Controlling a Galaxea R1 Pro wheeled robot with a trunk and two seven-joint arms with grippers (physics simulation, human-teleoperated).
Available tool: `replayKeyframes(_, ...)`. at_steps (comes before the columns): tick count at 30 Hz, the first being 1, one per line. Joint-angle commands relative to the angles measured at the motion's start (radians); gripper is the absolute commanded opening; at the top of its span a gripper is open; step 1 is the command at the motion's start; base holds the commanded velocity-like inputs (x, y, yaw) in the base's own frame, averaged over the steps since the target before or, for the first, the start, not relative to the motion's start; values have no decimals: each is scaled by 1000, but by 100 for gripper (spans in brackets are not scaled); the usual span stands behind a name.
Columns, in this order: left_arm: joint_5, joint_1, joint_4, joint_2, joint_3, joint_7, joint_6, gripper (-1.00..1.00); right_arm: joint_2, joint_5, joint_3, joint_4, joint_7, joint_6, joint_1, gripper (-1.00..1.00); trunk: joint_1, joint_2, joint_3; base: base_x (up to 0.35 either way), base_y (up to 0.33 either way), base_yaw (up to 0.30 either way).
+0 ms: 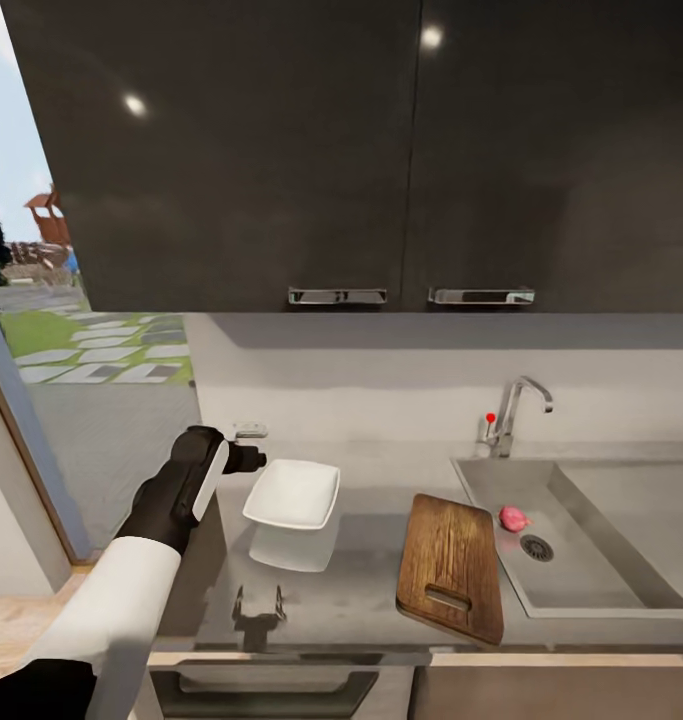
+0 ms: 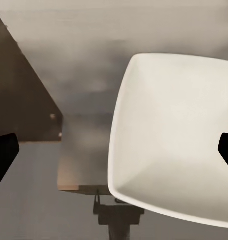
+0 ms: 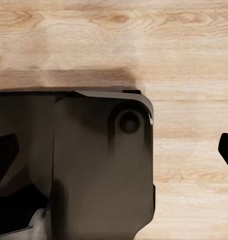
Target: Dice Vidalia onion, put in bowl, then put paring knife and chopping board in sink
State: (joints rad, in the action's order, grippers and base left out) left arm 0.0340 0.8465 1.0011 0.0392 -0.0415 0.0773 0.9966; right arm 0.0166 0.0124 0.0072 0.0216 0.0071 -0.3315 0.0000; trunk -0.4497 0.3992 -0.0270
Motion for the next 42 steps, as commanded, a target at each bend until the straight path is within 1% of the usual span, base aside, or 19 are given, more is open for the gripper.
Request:
replayKeyframes(1,4,0,0,0,-1,7,4,100,0,1,0,0,1,-2,0,100,0,1,2,0,0,0)
replayKeyframes(10,7,0,-23,-1,-1,0,4,100,3,1,0,0,2,2,0,100,0,1,13,0,0,0)
replayKeyframes(14,7,0,-29,-3,-1,-61,3,100,4,1,0,0,3,2,0,100,0,1,18,0,0,0)
replayKeyframes(19,6,0,-34,-5,0,-92,2,100,3,1,0,0,3,2,0,100,0,1,24,0,0,0)
replayKeyframes(30,7,0,-36,-8,1,-99,2,100,3,1,0,0,4,2,0,100,0,1,38,0,0,0)
replayKeyframes(33,7,0,-35,-19,1,-100,2,100,4,1,0,0,4,2,0,100,0,1,41,0,0,0)
replayKeyframes(42,7,0,-36,-26,2,-100,2,100,4,1,0,0,4,2,0,100,0,1,53,83,48,0)
